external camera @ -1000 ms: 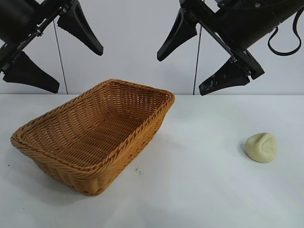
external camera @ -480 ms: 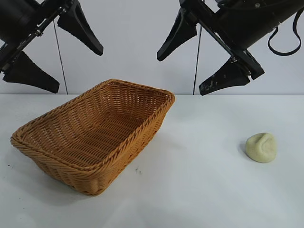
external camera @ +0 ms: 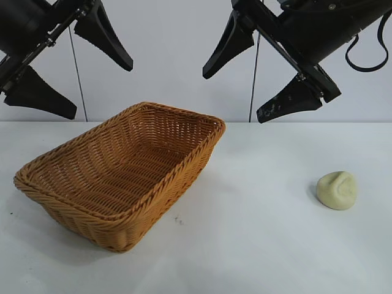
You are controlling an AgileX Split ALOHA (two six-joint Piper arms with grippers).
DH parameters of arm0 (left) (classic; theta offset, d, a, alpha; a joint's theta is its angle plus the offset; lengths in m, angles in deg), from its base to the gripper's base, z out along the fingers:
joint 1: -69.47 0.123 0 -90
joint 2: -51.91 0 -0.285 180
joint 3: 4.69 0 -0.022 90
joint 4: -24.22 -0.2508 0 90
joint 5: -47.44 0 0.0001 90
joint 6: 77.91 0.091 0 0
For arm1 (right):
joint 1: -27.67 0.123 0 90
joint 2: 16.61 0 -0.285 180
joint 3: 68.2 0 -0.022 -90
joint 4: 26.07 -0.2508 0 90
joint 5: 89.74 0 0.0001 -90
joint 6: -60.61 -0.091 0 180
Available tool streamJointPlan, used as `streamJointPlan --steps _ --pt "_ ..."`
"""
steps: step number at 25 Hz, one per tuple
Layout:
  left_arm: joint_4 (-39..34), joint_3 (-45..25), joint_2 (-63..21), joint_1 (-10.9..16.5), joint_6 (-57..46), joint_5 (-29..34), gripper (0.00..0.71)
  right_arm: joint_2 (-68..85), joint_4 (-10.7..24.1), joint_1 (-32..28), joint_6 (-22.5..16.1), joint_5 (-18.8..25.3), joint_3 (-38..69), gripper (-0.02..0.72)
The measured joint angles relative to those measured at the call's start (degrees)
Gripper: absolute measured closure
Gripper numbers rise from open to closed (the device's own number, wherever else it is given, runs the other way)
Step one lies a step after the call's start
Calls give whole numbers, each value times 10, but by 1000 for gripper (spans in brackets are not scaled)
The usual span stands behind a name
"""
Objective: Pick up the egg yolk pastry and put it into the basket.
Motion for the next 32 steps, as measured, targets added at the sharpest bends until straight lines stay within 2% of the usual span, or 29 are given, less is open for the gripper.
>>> streamJointPlan --steps 5,8,12,16,20,22,27,32 --pt "-23 0 -6 0 -6 7 18 0 0 0 0 0 0 9" --pt "-87 0 -21 0 -56 23 18 0 0 0 0 0 0 9" --pt "-194 0 -48 -1 -172 63 18 0 0 0 0 0 0 9" --pt "-277 0 -63 -33 -307 96 18 0 -1 0 0 0 0 9" --pt "-349 0 -64 -94 -440 92 18 0 -1 0 0 0 0 9" --pt "-386 0 -65 -113 -520 77 18 0 -1 0 0 0 0 9" --pt "-453 0 -66 -117 -662 55 18 0 -1 0 0 1 0 9" --pt "-459 -1 -66 -117 -757 49 18 0 -1 0 0 1 0 9"
